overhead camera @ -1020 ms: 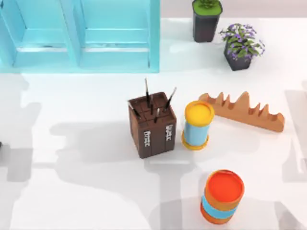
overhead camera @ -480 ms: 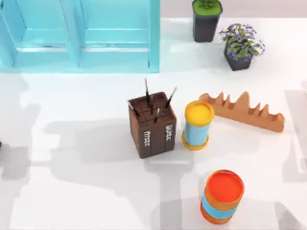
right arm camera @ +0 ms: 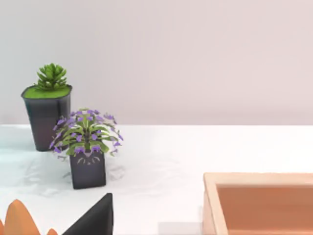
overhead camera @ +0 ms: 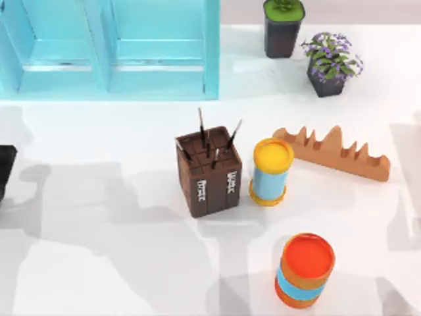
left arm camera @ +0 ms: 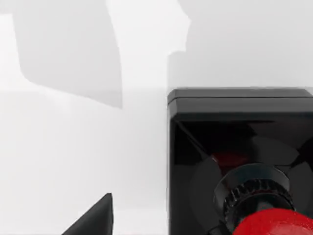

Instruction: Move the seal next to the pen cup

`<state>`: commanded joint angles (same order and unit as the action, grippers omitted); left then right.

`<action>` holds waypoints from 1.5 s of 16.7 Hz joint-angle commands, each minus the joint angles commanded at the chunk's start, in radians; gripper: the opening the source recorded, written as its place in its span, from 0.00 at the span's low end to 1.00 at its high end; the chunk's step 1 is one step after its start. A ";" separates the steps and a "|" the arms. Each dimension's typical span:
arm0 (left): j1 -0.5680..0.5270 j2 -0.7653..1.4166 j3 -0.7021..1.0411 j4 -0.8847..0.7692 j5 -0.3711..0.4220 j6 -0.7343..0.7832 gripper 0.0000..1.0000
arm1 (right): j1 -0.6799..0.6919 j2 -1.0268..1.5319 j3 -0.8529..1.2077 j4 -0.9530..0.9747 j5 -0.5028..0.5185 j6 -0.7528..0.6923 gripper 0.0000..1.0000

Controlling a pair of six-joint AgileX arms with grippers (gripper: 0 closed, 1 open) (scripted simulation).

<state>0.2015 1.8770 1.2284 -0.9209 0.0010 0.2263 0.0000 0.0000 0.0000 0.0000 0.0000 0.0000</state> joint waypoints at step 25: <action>0.000 0.003 -0.009 0.011 0.000 0.000 0.00 | 0.000 0.000 0.000 0.000 0.000 0.000 1.00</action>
<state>0.2018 1.8802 1.2192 -0.9103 0.0010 0.2267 0.0000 0.0000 0.0000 0.0000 0.0000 0.0000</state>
